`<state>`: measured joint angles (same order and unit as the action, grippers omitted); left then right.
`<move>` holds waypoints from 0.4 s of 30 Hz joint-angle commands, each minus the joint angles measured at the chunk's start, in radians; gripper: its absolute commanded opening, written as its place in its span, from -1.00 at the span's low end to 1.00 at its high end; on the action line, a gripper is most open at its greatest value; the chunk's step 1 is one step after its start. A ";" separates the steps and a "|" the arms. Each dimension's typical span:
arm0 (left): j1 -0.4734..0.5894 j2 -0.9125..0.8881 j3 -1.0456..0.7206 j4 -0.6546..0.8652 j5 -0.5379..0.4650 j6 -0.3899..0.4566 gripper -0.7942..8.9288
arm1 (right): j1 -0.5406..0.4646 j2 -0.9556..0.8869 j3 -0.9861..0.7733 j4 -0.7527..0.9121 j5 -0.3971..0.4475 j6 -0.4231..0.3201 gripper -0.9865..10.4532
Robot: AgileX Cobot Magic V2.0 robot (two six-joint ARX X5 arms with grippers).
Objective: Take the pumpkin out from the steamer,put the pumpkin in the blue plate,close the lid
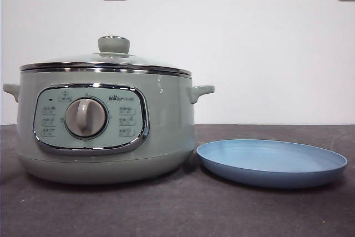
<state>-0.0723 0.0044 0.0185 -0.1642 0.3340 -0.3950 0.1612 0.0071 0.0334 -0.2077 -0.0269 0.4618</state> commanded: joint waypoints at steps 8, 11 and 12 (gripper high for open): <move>0.000 0.020 0.086 -0.055 -0.015 -0.024 -0.85 | -0.002 0.049 0.078 -0.008 -0.002 0.019 -0.86; 0.000 0.067 0.154 -0.077 -0.048 -0.018 -0.85 | -0.002 0.103 0.135 -0.010 -0.001 0.014 -0.86; 0.000 0.087 0.174 -0.077 -0.051 -0.011 -0.85 | -0.002 0.121 0.154 -0.010 -0.001 0.006 -0.86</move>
<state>-0.0723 0.0799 0.1860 -0.2398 0.2886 -0.4133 0.1612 0.1162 0.1703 -0.2241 -0.0269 0.4744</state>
